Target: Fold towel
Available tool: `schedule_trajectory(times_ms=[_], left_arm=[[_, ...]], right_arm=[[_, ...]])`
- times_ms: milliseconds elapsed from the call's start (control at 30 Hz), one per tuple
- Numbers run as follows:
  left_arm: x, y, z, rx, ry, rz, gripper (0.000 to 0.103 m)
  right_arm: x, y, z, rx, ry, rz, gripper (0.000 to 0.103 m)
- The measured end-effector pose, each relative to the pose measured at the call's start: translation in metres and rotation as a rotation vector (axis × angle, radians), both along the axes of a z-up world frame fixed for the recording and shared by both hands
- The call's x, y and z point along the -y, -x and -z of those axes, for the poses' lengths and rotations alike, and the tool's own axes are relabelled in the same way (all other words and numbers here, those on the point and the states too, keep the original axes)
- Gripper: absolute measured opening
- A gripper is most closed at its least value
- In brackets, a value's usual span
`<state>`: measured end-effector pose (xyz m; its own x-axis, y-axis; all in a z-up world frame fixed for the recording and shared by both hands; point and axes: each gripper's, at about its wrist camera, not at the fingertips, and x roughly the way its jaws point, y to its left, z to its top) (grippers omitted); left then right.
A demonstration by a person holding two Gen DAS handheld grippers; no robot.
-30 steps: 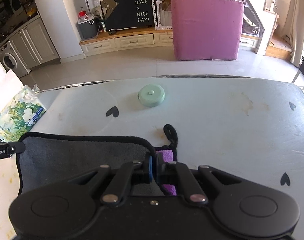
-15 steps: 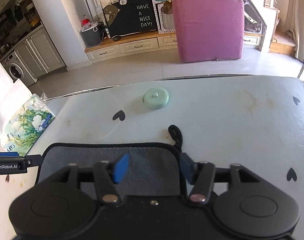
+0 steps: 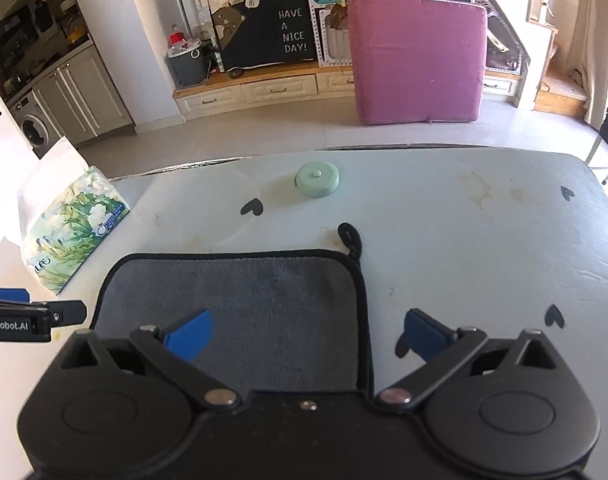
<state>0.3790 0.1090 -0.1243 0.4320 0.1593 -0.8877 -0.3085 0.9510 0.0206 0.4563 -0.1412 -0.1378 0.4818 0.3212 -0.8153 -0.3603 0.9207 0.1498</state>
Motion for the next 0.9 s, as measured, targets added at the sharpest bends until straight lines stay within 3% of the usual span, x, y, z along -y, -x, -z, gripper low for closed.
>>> schedule_trajectory(times_ms=[900], left_arm=[[0.017, 0.092, -0.064, 0.070, 0.060, -0.028, 0.099]], right_arm=[[0.039, 0.086, -0.068, 0.036, -0.059, 0.021, 0.102]])
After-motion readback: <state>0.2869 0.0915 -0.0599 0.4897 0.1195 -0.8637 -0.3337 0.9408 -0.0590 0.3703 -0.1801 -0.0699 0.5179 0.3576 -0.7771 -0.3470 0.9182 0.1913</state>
